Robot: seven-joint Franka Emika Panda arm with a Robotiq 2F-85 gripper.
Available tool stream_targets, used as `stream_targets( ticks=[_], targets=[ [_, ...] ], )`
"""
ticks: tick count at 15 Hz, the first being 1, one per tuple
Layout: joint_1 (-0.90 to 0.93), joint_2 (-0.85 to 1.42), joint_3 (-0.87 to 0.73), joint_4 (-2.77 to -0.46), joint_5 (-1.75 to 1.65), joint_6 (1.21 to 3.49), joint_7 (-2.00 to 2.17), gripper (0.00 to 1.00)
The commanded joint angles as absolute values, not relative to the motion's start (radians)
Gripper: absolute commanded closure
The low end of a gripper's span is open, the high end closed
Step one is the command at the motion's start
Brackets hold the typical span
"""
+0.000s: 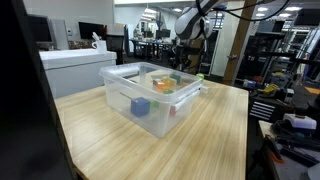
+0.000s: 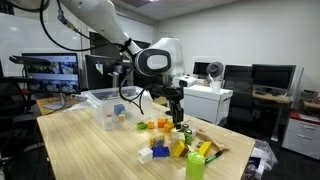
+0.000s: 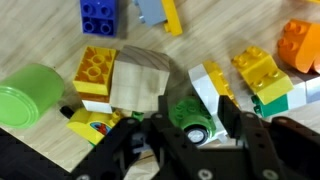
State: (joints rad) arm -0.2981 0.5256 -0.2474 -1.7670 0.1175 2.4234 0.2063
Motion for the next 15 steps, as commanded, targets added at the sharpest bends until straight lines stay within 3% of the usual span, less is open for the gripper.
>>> stream_targets(
  ticks=[1,3,15],
  targets=[
    [-0.309,0.505,-0.250,-1.789,0.132,2.400,0.209,0.13],
    [-0.310,0.503,-0.259,-1.801,0.129,2.390,0.218,0.00],
    [-0.290,0.512,-0.313,-1.812,0.103,2.295,0.346,0.00]
  ],
)
